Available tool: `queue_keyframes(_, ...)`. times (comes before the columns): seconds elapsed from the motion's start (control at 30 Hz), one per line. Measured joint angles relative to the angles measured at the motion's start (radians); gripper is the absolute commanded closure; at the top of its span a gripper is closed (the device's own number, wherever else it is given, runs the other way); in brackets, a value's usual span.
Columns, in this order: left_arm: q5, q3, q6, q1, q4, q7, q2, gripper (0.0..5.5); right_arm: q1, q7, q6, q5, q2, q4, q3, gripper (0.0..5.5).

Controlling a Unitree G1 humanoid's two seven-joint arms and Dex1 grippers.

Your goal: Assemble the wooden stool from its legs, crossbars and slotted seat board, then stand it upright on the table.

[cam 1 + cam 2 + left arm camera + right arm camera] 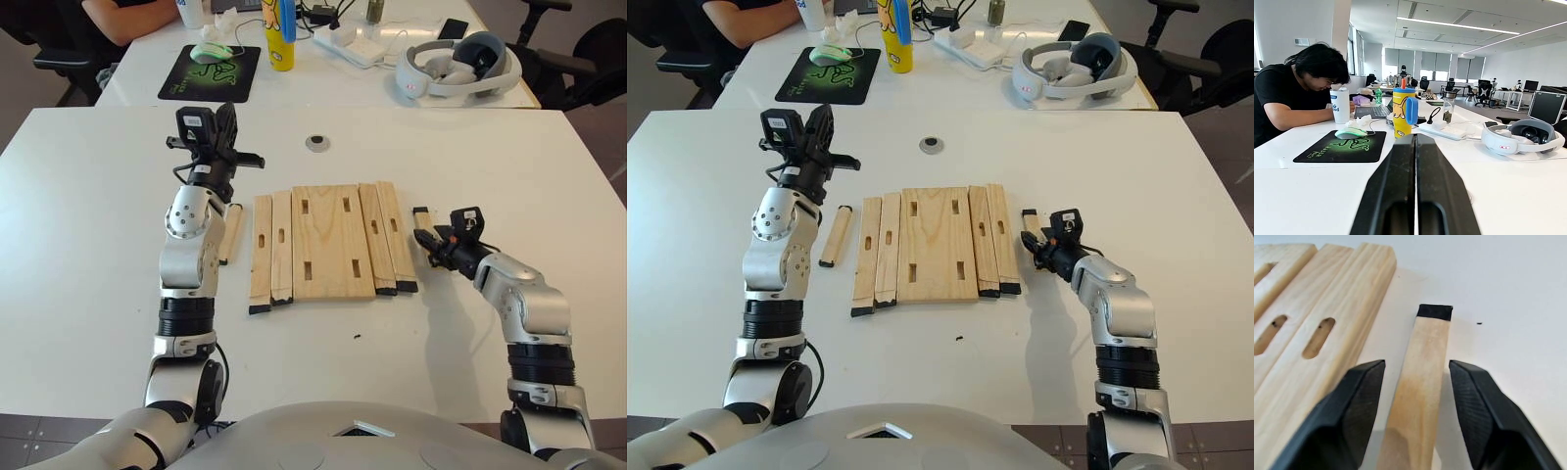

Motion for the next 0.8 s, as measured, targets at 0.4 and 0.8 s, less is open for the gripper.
queue_keyframes(0.4,-0.004,0.004,0.011,-0.002,0.0,-0.002,0.001,5.5,-0.007,-0.041,0.06,-0.046,-0.001,-0.024,0.048,4.07)
queue_keyframes(0.8,-0.022,0.021,0.023,-0.007,0.002,-0.003,0.003,5.5,-0.025,-0.066,0.057,-0.047,-0.001,0.0,0.034,4.18)
